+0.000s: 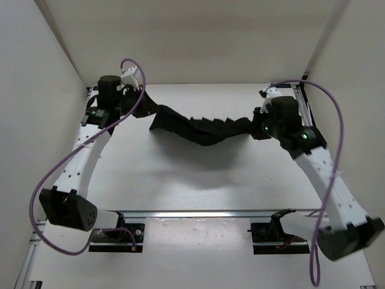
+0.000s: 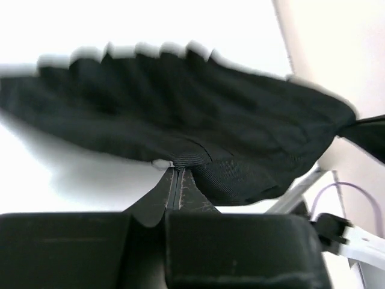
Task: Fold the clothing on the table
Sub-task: Flatten the skirt out
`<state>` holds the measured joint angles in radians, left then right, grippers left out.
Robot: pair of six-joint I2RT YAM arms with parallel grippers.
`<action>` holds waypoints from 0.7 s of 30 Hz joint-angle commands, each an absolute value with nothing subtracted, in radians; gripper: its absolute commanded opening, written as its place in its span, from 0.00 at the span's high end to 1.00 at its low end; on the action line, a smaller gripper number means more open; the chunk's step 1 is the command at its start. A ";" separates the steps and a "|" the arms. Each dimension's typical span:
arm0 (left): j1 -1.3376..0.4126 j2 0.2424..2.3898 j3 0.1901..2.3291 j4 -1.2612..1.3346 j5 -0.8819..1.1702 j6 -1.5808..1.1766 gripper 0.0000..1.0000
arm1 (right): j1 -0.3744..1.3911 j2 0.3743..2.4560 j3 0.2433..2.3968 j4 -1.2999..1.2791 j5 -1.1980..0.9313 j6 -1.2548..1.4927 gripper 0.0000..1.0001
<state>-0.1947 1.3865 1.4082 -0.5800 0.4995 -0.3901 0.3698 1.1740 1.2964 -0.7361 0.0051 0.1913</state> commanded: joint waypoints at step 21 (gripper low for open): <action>-0.160 1.370 1.052 -0.115 0.554 -0.583 1.00 | 0.070 1.118 1.045 -0.387 -0.066 0.221 1.00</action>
<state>-0.1841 1.3586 1.0794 -0.2398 0.6769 -0.5442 0.0902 1.1156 1.0439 -0.4526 -0.1204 0.2207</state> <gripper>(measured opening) 0.023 0.128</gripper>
